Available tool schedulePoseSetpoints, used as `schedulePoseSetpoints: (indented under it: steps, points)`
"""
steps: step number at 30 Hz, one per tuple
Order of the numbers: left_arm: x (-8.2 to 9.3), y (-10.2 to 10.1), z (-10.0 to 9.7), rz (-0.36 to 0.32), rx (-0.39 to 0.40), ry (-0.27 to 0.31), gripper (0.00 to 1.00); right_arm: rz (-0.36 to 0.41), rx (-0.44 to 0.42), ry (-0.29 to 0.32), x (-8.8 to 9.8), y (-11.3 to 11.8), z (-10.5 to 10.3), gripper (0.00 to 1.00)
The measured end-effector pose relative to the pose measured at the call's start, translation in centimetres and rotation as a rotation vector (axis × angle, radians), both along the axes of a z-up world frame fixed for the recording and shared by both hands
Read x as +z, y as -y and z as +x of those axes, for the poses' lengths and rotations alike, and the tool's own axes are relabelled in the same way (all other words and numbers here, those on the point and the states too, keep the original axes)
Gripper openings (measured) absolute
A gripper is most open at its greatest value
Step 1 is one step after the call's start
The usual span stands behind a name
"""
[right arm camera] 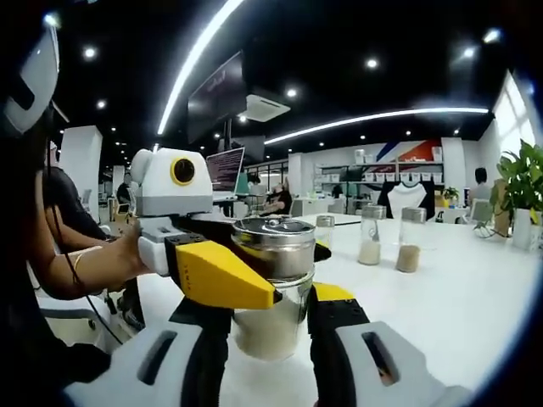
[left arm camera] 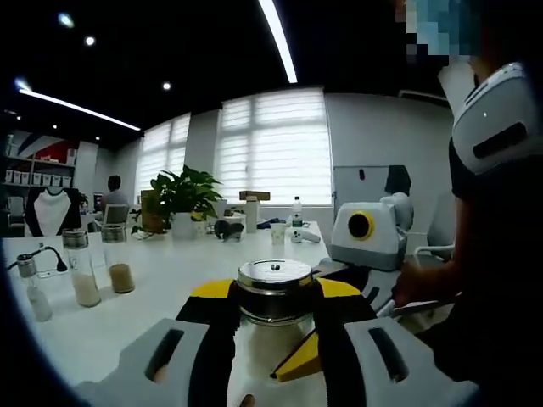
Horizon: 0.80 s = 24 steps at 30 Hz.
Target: Rotate the seasoning bottle until the label or dispensing opening points toward the visible target arrow and the bottle remains upright within the marked orientation range
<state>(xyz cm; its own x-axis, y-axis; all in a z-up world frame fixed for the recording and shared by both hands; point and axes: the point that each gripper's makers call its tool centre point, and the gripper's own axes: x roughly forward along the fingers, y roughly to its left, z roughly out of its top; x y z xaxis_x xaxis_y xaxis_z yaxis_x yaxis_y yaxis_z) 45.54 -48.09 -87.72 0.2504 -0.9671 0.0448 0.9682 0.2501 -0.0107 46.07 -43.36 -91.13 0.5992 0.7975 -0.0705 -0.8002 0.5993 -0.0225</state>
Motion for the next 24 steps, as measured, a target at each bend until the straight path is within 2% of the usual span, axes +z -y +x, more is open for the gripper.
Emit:
schedulePoseSetpoints:
  steps: [5, 8, 15, 20, 24]
  points:
    - [-0.11, 0.12, -0.04, 0.006, -0.005, 0.001, 0.37, -0.001, -0.003, 0.003, -0.16, 0.05, 0.05, 0.33]
    - [-0.47, 0.18, 0.01, 0.02, -0.01, 0.003, 0.37, -0.033, -0.024, 0.026, -0.51, 0.17, 0.12, 0.33]
    - [-0.55, 0.23, -0.02, 0.02, -0.01, 0.001, 0.37, -0.014, -0.037, 0.034, -0.53, 0.38, 0.16, 0.32]
    - [-0.68, 0.18, 0.21, 0.011, 0.001, -0.015, 0.37, -0.046, -0.065, 0.059, -0.62, 0.67, 0.48, 0.32]
    - [-0.73, 0.14, 0.6, -0.008, 0.022, -0.042, 0.37, -0.03, -0.092, 0.031, -0.74, 0.84, 0.83, 0.32]
